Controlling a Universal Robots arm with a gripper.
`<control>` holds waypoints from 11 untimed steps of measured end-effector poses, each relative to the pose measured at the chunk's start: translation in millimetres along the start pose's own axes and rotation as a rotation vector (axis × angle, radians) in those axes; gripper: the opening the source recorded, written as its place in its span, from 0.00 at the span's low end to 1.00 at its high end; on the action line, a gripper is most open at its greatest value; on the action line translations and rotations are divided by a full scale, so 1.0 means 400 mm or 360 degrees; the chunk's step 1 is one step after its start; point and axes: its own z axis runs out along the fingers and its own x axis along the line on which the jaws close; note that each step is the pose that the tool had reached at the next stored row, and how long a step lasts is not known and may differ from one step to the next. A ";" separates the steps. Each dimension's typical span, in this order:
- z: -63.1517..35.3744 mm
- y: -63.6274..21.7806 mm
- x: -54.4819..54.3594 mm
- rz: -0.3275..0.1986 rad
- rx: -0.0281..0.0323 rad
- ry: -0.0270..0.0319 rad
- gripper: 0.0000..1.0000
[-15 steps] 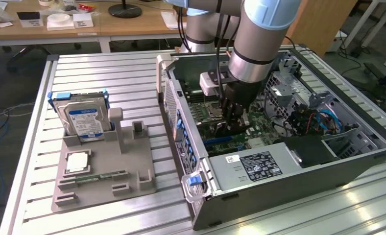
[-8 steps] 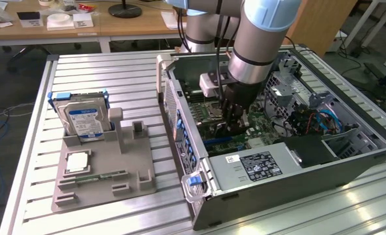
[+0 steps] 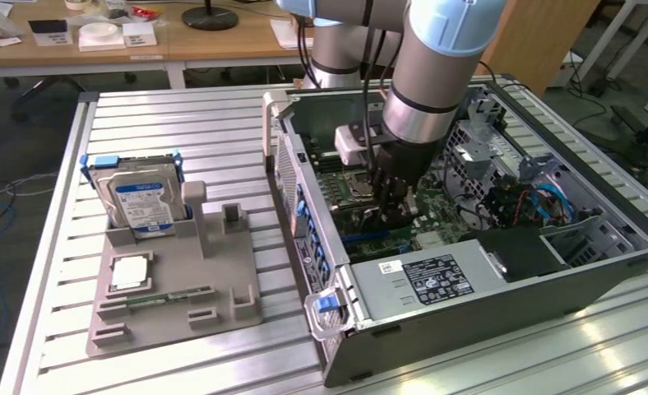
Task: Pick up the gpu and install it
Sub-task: 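Insert the gpu into the slot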
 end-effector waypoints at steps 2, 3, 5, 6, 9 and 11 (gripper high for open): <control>0.005 0.000 0.000 0.0000 -0.00003 0.00007 0.27; 0.005 0.000 0.000 0.0000 -0.00003 0.00007 0.27; 0.005 0.000 0.000 0.0000 -0.00003 0.00006 0.27; 0.005 0.000 0.000 0.0000 -0.00002 0.00003 0.27; 0.005 0.000 0.000 0.0000 -0.00001 0.00002 0.27; 0.005 0.000 0.000 0.0000 0.00000 0.00003 0.27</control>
